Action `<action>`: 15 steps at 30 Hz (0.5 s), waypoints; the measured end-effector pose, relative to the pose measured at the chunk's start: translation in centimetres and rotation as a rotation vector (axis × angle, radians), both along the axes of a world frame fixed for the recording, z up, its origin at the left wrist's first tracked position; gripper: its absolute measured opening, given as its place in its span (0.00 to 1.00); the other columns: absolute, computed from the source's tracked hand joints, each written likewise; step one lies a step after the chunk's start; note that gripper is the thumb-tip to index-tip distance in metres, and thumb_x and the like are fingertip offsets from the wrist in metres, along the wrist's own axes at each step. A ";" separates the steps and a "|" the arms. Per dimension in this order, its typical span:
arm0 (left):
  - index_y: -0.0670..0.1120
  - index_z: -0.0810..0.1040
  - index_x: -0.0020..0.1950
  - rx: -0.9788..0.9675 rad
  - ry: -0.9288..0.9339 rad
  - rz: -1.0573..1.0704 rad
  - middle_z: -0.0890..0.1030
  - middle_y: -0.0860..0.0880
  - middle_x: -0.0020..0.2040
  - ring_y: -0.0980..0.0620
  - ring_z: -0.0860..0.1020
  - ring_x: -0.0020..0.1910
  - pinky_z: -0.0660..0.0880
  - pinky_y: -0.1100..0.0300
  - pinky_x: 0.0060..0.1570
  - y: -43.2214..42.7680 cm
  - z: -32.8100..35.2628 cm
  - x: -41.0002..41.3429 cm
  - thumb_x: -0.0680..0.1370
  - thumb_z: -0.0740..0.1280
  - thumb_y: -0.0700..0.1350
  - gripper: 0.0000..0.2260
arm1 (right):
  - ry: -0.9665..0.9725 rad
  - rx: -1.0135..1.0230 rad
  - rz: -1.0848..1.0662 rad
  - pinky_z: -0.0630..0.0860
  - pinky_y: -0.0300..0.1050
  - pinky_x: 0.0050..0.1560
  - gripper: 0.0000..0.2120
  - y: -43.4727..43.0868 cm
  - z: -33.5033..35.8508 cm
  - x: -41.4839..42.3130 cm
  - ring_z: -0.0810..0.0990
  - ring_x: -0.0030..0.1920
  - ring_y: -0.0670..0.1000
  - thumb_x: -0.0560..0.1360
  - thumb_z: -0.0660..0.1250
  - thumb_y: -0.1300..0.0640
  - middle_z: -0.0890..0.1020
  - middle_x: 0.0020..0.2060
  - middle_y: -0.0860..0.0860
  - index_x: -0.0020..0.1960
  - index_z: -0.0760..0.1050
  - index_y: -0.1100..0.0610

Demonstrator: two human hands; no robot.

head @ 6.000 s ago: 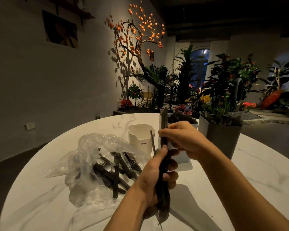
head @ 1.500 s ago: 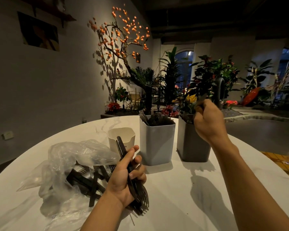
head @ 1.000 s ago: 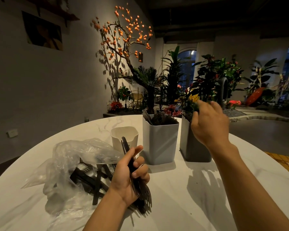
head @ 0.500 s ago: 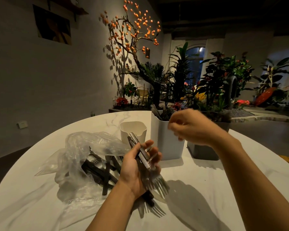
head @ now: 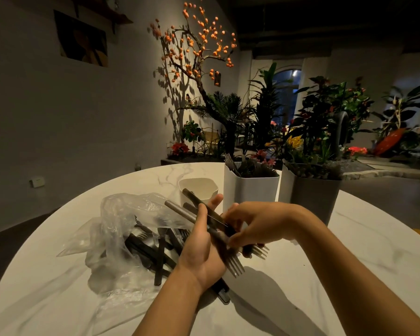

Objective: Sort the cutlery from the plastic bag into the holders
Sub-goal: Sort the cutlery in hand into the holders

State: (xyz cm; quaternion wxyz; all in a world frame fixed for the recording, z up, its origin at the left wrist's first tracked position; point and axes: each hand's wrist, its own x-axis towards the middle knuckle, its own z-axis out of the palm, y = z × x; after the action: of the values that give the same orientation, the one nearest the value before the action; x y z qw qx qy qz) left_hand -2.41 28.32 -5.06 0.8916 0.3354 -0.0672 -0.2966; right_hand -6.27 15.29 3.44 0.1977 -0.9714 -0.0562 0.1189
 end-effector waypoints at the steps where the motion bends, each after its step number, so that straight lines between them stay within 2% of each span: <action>1: 0.61 0.83 0.63 0.004 0.003 0.006 0.83 0.39 0.62 0.35 0.80 0.64 0.70 0.37 0.69 0.0 0.0 0.0 0.83 0.56 0.63 0.19 | -0.010 0.010 0.004 0.79 0.43 0.55 0.14 -0.3 0.1 0.0 0.81 0.53 0.51 0.79 0.68 0.54 0.81 0.53 0.49 0.64 0.78 0.54; 3: 0.61 0.82 0.63 -0.007 0.017 0.015 0.83 0.41 0.62 0.38 0.80 0.64 0.71 0.43 0.66 -0.1 0.1 0.1 0.83 0.56 0.62 0.18 | -0.035 0.058 -0.005 0.77 0.38 0.48 0.09 -0.8 0.5 -0.2 0.81 0.50 0.49 0.81 0.66 0.58 0.81 0.48 0.45 0.59 0.80 0.52; 5: 0.60 0.82 0.65 -0.046 0.017 -0.003 0.82 0.40 0.64 0.36 0.80 0.64 0.70 0.40 0.69 -0.2 0.0 0.2 0.84 0.56 0.60 0.17 | -0.035 0.132 -0.022 0.78 0.36 0.45 0.10 -1.4 0.8 -0.2 0.84 0.49 0.50 0.81 0.64 0.62 0.83 0.48 0.47 0.55 0.81 0.50; 8: 0.58 0.85 0.61 -0.048 -0.014 -0.041 0.83 0.39 0.63 0.35 0.80 0.63 0.67 0.38 0.72 -0.1 0.3 -0.1 0.82 0.60 0.58 0.16 | -0.039 0.202 -0.054 0.82 0.40 0.50 0.14 -2.3 0.8 -0.2 0.86 0.51 0.52 0.80 0.65 0.66 0.85 0.52 0.52 0.58 0.82 0.51; 10: 0.56 0.87 0.56 -0.023 -0.032 -0.035 0.84 0.40 0.61 0.36 0.81 0.62 0.69 0.39 0.71 0.0 0.3 -0.1 0.80 0.62 0.58 0.15 | -0.036 0.258 -0.080 0.82 0.42 0.50 0.12 -2.8 0.8 0.0 0.87 0.49 0.53 0.79 0.66 0.66 0.86 0.51 0.53 0.57 0.81 0.53; 13: 0.56 0.82 0.63 -0.045 -0.013 -0.011 0.83 0.43 0.64 0.37 0.80 0.64 0.67 0.35 0.71 -0.1 -0.1 0.1 0.82 0.60 0.56 0.15 | -0.047 0.331 -0.124 0.82 0.42 0.47 0.07 -3.2 1.2 0.0 0.87 0.45 0.52 0.78 0.70 0.63 0.86 0.48 0.54 0.55 0.78 0.58; 15: 0.55 0.79 0.63 -0.051 -0.006 -0.001 0.83 0.44 0.63 0.38 0.81 0.63 0.67 0.35 0.71 -0.2 -0.2 0.1 0.84 0.59 0.56 0.14 | -0.043 0.329 -0.122 0.82 0.42 0.48 0.10 -3.3 1.2 -0.1 0.86 0.47 0.51 0.76 0.73 0.59 0.86 0.49 0.53 0.56 0.78 0.57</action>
State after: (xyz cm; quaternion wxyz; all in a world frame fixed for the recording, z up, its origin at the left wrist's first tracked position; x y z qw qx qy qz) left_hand -2.28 28.10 -5.29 0.8996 0.3132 -0.0775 -0.2944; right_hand -6.39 11.97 4.63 0.3598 -0.9298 -0.0203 0.0752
